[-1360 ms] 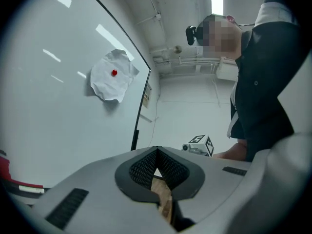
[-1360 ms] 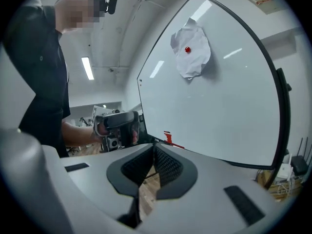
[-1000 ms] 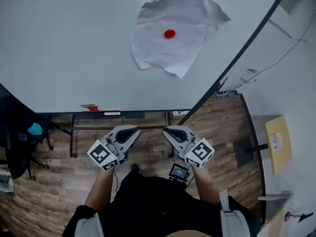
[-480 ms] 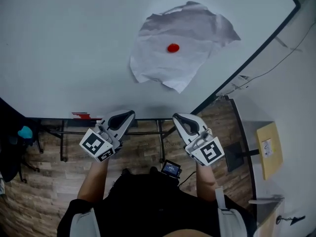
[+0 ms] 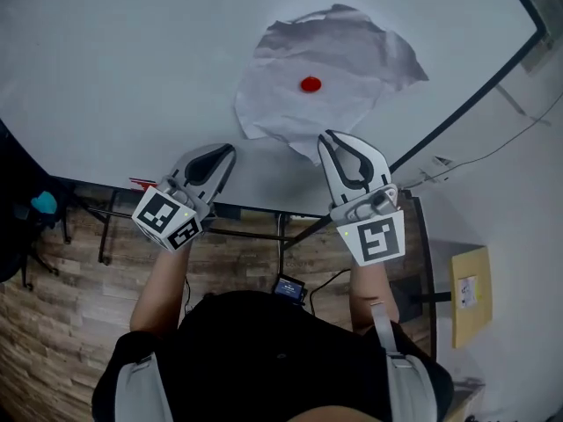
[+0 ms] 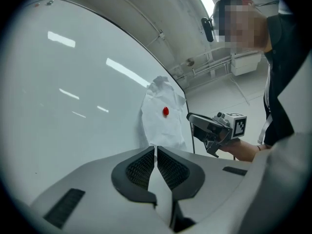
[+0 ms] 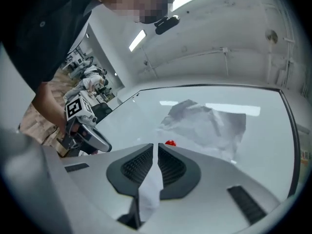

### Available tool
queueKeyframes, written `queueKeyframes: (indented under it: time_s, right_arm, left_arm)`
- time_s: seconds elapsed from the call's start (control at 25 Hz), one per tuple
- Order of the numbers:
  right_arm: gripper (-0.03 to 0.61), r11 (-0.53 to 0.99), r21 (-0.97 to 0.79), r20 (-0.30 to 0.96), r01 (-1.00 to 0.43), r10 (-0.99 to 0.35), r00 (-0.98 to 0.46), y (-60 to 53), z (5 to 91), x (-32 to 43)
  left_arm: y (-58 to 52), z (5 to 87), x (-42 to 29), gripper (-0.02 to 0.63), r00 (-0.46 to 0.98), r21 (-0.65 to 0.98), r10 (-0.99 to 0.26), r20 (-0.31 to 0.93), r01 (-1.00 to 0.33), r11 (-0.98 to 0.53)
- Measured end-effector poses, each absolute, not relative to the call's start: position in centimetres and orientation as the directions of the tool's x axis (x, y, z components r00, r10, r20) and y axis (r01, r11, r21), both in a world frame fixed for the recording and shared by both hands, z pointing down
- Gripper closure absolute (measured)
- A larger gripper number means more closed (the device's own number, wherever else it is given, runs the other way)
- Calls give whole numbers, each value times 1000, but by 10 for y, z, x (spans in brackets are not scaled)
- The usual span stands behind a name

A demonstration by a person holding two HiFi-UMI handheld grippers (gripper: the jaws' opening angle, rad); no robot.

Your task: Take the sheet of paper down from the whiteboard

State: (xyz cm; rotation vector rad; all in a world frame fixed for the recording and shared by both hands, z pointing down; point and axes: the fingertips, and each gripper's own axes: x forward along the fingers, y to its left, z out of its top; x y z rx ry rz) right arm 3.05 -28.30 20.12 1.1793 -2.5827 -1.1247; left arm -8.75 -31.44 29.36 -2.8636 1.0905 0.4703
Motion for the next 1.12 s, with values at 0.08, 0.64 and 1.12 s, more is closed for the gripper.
queueKeyframes:
  time_s: [0.08, 0.64, 1.12]
  right_arm:
    - [554, 390, 702, -229, -596, -669, -707, -283, 187, 26]
    - [459, 280, 873, -98, -400, -702, -705, -326, 162, 4]
    - [440, 209, 910, -87, -358, -748, -657, -342, 171, -7]
  left_arm:
    - [-317, 289, -89, 601, 695, 73, -650, -306, -664, -744]
    - [-341, 288, -74, 535, 684, 96, -682, -260, -684, -723]
    - [-348, 290, -68, 531, 676, 116, -689, -261, -686, -718]
